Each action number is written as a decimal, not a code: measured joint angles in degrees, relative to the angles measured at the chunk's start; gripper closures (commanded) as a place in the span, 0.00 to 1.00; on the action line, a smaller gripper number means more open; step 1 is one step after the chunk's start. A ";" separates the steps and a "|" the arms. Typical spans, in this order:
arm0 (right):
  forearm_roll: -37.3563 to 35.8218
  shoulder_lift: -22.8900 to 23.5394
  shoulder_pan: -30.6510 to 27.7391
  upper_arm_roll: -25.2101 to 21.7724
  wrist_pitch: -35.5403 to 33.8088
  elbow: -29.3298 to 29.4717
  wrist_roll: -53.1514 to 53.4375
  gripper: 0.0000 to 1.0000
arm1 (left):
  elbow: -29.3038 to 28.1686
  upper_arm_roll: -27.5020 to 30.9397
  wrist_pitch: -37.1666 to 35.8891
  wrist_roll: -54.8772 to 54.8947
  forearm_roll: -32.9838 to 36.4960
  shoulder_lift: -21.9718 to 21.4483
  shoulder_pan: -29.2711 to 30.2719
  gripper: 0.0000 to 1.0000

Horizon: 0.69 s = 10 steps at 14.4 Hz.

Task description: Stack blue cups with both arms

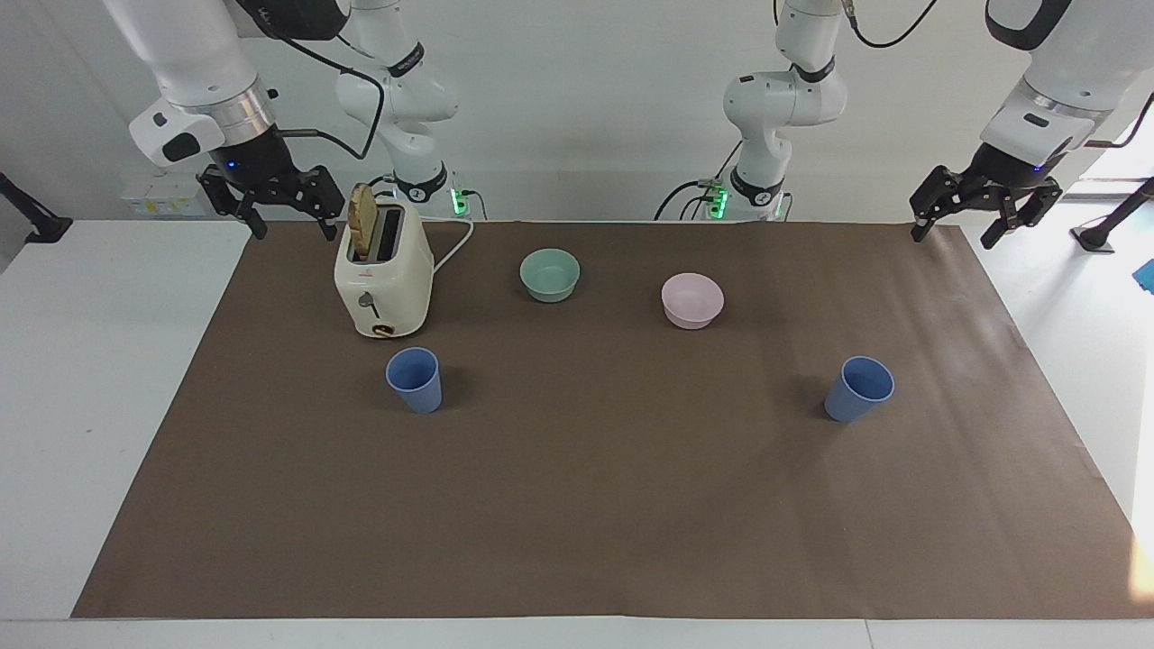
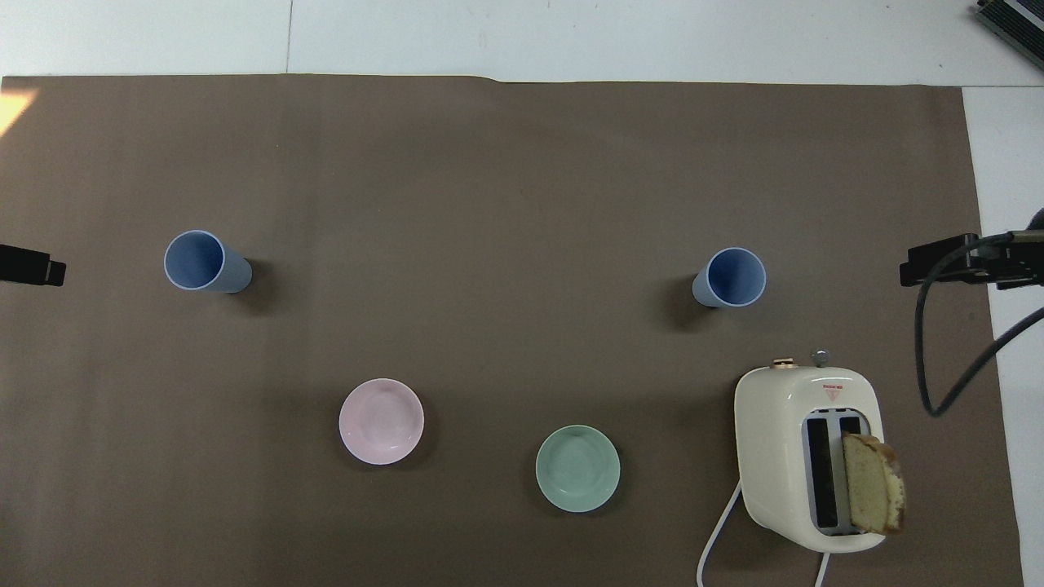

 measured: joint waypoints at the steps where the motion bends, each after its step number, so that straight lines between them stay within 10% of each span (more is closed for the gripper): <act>1: 0.00 0.00 -0.06 -0.09 -0.01 0.00 0.00 0.00 | 0.00 0.03 0.02 0.00 0.02 0.00 0.00 0.00; 10: -0.02 -0.02 -0.33 -0.64 -1.47 0.00 0.00 0.00 | 0.07 -0.47 0.00 -0.02 0.14 -0.04 -0.03 0.00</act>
